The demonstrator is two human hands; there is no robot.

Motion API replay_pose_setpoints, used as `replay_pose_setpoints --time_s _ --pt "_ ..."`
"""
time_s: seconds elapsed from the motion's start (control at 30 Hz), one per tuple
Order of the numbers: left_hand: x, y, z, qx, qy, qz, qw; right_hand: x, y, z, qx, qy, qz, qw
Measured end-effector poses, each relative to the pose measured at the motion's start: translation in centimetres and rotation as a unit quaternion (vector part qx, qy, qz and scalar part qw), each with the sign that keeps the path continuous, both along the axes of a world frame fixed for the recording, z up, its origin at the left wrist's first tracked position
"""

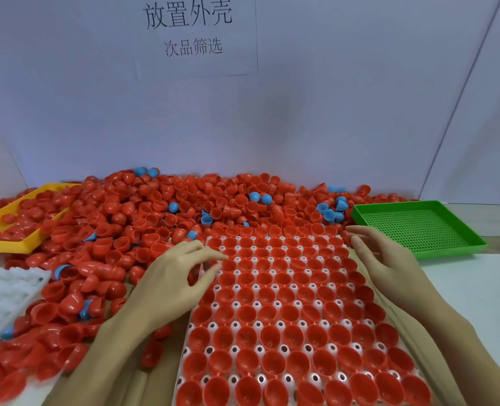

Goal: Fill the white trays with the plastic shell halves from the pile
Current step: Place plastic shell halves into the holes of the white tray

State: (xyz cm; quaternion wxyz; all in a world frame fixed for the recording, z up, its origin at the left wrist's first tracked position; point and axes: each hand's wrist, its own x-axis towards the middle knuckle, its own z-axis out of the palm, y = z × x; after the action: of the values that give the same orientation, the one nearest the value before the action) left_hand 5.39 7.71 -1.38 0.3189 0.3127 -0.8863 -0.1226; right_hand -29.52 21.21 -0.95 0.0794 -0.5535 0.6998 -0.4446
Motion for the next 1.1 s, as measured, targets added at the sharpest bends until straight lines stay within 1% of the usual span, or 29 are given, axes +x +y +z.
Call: replay_pose_setpoints --time_s 0.07,0.13,0.2,0.27,0.3,0.4,0.5,0.57,0.63,0.7,0.8,0.87,0.93,0.97,1.03,1.1 --pt "0.0 0.2 -0.2 -0.017 -0.052 0.020 0.998 0.3 -0.1 -0.2 -0.001 0.010 -0.015 1.000" --pt "0.0 0.3 -0.4 -0.034 -0.097 0.057 0.993 0.6 -0.3 -0.6 0.017 0.018 -0.024 0.999" --pt "0.0 0.3 -0.6 -0.040 -0.108 0.088 0.989 0.9 -0.5 -1.0 0.055 0.025 -0.030 0.998" --pt "-0.2 0.3 -0.6 -0.018 -0.082 0.115 0.990 0.8 -0.6 -1.2 0.077 0.018 -0.042 0.996" --pt "-0.1 0.3 -0.5 -0.001 -0.065 0.128 0.990 0.7 -0.6 -1.2 0.078 0.000 -0.055 0.995" --pt "0.1 0.0 -0.5 0.050 -0.076 0.158 0.983 0.0 -0.4 -0.9 0.086 -0.097 -0.104 0.986" --pt "-0.1 -0.2 -0.5 0.103 -0.050 0.162 0.980 -0.9 -0.2 -0.7 0.123 -0.167 -0.134 0.969" --pt "-0.1 -0.3 -0.4 0.145 -0.040 0.180 0.972 -1.2 0.1 -0.5 0.165 -0.166 -0.143 0.962" --pt "-0.1 -0.5 -0.3 0.201 -0.035 0.183 0.962 -1.2 0.4 -0.4 0.220 -0.137 -0.133 0.957" --pt "0.0 -0.7 -0.3 0.240 -0.024 0.181 0.953 -1.0 0.6 -0.4 0.251 -0.105 -0.111 0.956" --pt "0.0 -0.9 -0.3 0.273 0.047 0.163 0.947 -0.9 0.5 -0.5 0.250 -0.079 -0.091 0.961" --pt "0.2 -1.0 -0.1 0.304 0.096 0.139 0.938 -0.7 0.6 -0.4 0.241 -0.090 -0.067 0.964" --pt "0.4 -0.8 0.4 0.358 0.136 0.115 0.917 -0.3 0.8 0.0 0.210 -0.143 -0.051 0.966" --pt "0.4 -0.5 0.8 0.400 0.156 0.101 0.897 -0.1 0.8 0.2 0.185 -0.176 -0.042 0.966" --pt "0.7 -0.3 1.4 0.489 0.207 0.076 0.844 0.0 0.8 0.5 0.139 -0.232 -0.028 0.962" --pt "0.2 0.2 2.0 0.548 0.272 0.062 0.789 -0.1 0.8 0.6 0.108 -0.278 -0.023 0.954"
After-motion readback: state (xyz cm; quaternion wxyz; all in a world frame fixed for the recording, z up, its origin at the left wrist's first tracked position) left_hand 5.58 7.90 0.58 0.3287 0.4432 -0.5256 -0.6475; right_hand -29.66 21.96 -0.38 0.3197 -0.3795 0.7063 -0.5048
